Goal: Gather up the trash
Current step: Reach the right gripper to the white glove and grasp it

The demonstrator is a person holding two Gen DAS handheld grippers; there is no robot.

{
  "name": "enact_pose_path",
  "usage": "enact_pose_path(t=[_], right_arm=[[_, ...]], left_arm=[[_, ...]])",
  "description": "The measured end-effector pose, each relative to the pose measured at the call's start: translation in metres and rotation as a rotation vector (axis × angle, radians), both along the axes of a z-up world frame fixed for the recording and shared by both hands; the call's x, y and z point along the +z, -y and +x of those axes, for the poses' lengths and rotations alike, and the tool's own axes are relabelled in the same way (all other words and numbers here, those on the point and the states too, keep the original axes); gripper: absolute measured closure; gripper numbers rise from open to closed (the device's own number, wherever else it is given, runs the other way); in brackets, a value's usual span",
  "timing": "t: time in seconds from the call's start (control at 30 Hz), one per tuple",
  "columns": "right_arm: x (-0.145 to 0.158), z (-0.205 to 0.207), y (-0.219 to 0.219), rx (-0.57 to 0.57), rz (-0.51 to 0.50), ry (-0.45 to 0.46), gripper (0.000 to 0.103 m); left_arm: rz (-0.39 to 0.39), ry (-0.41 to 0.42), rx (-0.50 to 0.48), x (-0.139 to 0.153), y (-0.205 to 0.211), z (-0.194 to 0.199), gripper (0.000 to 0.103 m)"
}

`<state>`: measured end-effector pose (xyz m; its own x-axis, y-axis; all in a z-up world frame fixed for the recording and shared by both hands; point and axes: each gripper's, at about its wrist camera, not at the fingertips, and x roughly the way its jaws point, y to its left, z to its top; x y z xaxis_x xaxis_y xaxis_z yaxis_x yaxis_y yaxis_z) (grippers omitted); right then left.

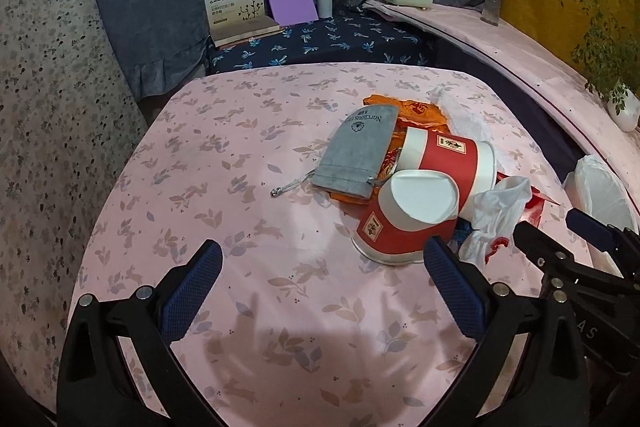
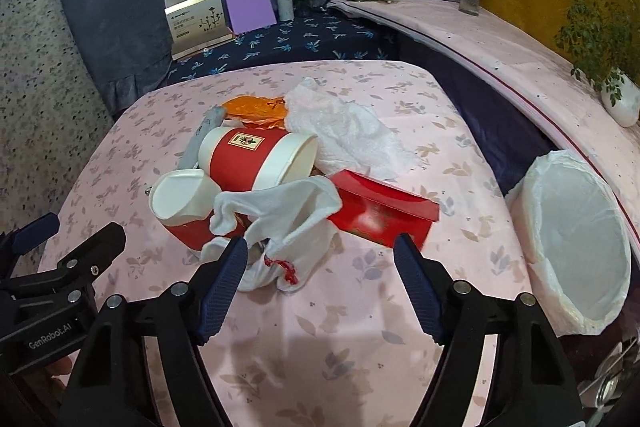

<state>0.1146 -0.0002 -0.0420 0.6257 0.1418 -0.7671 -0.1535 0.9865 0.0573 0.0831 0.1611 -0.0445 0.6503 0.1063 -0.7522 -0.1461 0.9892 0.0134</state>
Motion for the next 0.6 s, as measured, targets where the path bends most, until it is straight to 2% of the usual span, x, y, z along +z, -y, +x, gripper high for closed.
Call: enact_pose_path(t=[0.13,0.23,0.3,0.6], right_arm=[[-0.017,0.013,-0.011,0.017,-0.006,-0.037,0.051],[-0.03,0.02,-0.012,0.02,0.014,-0.076,0.073],[-0.037,0.024,-0.01,0.029,0.041,-0.106,0.095],[-0.022,0.017,0.018,-0.043,0.048,-0.074,0.098]], left_arm=[[-0.027,-0.012,-0.006,-0.005,-0.006,0.007,0.007],[-0.043,-0.016,-0.016,-0.007,-0.005,0.01,0.007],[-0.054,-0.018,-0.027,-0.008,-0.003,0.013,0.007],[-0.065,-0.022,-0.101,-0.012,0.026,0.03,0.007]])
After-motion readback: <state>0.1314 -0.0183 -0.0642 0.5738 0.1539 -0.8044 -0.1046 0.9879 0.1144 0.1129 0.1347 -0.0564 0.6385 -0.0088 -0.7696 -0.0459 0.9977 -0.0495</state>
